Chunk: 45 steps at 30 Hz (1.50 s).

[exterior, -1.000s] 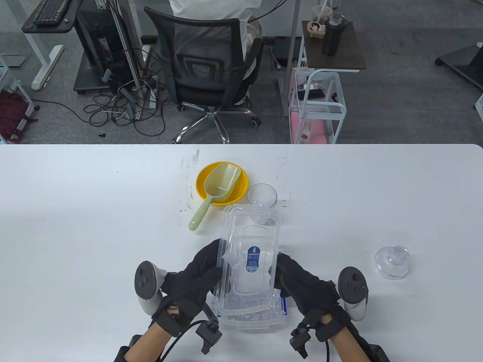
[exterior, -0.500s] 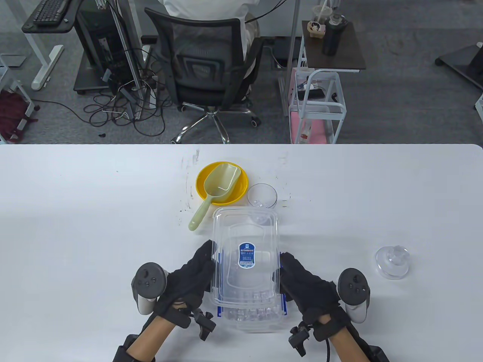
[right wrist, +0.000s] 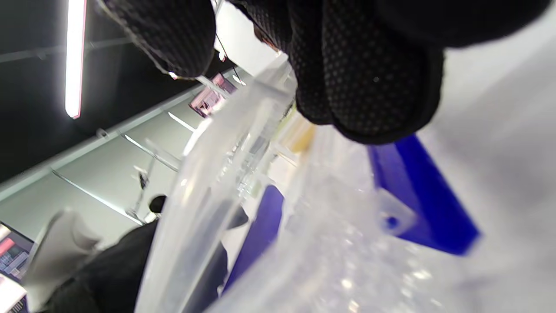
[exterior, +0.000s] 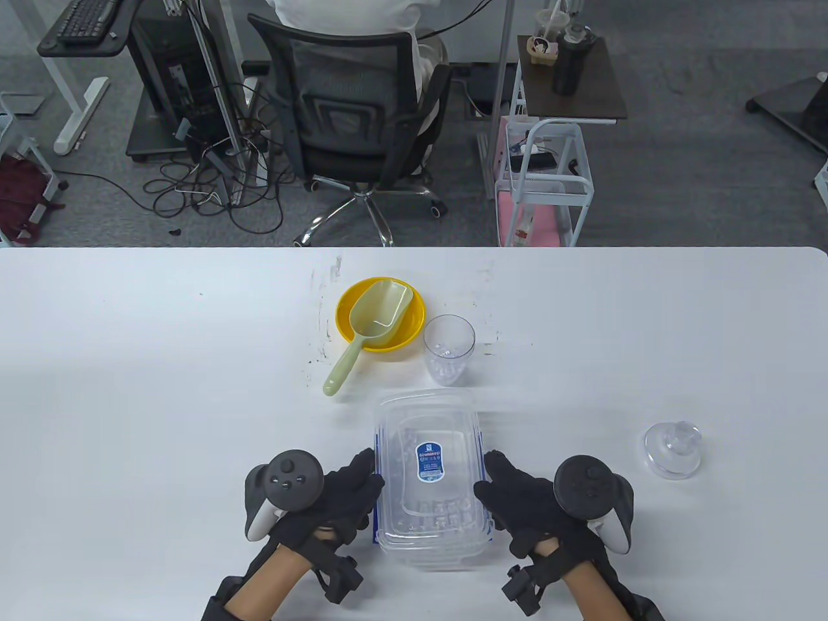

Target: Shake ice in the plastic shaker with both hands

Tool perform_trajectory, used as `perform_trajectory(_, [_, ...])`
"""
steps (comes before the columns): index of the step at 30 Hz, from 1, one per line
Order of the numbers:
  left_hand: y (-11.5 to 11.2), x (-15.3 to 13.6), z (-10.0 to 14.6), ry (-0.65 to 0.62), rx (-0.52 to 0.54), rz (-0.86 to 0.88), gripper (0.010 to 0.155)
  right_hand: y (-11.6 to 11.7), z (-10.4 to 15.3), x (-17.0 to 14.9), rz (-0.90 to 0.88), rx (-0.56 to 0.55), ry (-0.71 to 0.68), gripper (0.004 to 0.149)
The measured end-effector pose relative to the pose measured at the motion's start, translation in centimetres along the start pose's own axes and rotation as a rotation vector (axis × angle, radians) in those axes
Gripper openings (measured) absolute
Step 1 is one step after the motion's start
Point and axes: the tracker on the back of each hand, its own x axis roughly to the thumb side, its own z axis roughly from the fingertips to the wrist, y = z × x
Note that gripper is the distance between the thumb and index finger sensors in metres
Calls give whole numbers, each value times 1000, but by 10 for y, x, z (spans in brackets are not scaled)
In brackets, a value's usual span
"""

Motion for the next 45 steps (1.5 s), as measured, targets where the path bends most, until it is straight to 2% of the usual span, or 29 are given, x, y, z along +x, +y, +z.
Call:
perform_trajectory(7, [-4, 0, -1, 17, -36, -91, 64, 6, -3, -5, 63, 73, 69, 100])
perform_trajectory(12, [-4, 1, -1, 26, -13, -128, 64, 8, -6, -11, 118, 119, 133, 102])
perform_trajectory(15, [-3, 0, 1, 51, -11, -164, 67, 9, -7, -18, 51, 153, 181, 103])
perform_trajectory(16, [-3, -1, 1, 62, -14, -157, 68, 10, -8, -22, 31, 165, 194, 77])
perform_trajectory(18, [-4, -7, 1, 101, -34, -93, 71, 11, -10, -28, -14, 202, 216, 79])
perform_trajectory(21, [-9, -20, -2, 137, -117, 120, 70, 14, -12, -36, -102, 257, 249, 84])
perform_trajectory(22, [-12, -24, -2, 164, -171, 228, 72, 14, -12, -39, -122, 263, 260, 86])
perform_trajectory(24, [-14, -27, -2, 160, -169, 315, 82, 13, -13, -41, -123, 253, 258, 90])
perform_trajectory(25, [-14, -29, -2, 163, -175, 332, 87, 14, -13, -42, -135, 266, 258, 90])
perform_trajectory(28, [-17, -30, -4, 161, -284, 313, 93, 18, -15, -47, -201, 281, 265, 92])
perform_trajectory(31, [-19, -27, -6, 163, -317, 280, 95, 19, -14, -46, -221, 310, 275, 93])
perform_trajectory(37, [-19, -32, -4, 223, -304, 308, 103, 20, -14, -49, -252, 308, 299, 96])
perform_trajectory(39, [-18, -31, -1, 241, -266, 285, 104, 18, -13, -50, -216, 282, 319, 98])
perform_trajectory(45, [-11, -17, 3, 203, -136, 72, 102, 13, -11, -42, -117, 174, 301, 99])
